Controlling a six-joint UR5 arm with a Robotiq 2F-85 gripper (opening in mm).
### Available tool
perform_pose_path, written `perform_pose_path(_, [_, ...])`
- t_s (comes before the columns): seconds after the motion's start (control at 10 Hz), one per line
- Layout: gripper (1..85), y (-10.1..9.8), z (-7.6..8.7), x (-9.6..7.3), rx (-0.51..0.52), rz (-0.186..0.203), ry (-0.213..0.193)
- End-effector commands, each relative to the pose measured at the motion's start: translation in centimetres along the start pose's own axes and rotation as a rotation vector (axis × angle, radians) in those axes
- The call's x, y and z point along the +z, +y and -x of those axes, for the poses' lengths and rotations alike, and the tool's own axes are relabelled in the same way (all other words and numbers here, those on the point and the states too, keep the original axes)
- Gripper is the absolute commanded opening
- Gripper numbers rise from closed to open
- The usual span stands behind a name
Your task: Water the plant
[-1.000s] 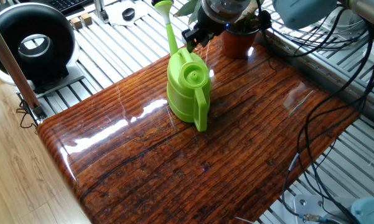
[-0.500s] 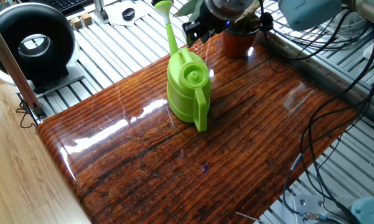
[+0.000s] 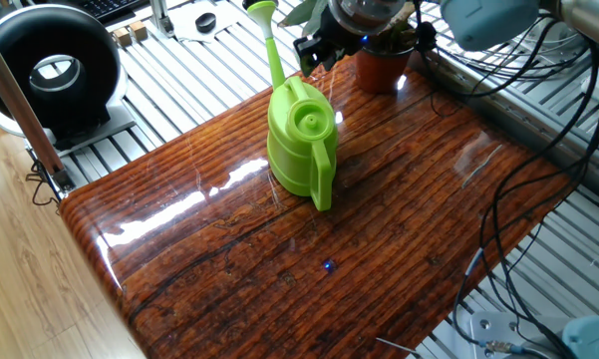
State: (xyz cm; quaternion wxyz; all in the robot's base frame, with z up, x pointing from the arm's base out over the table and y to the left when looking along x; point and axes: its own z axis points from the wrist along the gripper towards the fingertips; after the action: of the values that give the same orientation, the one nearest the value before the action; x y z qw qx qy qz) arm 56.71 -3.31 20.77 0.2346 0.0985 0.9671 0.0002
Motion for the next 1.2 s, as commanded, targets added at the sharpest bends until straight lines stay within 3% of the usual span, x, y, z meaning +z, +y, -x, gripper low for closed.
perform_pose_path(0.0, [38.0,-0.3,-0.6,-0.7,-0.031,0.000,0.018])
perform_pose_path(0.1, [38.0,0.4,-0.8,-0.9,-0.040,0.023,0.025])
perform_pose_path(0.4, [37.3,1.1,-0.3,0.0,-0.082,0.028,0.004])
perform_pose_path(0.6, [37.0,1.9,0.0,0.6,-0.129,0.052,-0.007])
perform_pose_path(0.7, [37.0,1.6,0.7,0.8,-0.139,0.031,-0.025])
perform_pose_path(1.1, [37.0,1.8,0.0,1.7,-0.169,0.032,0.010])
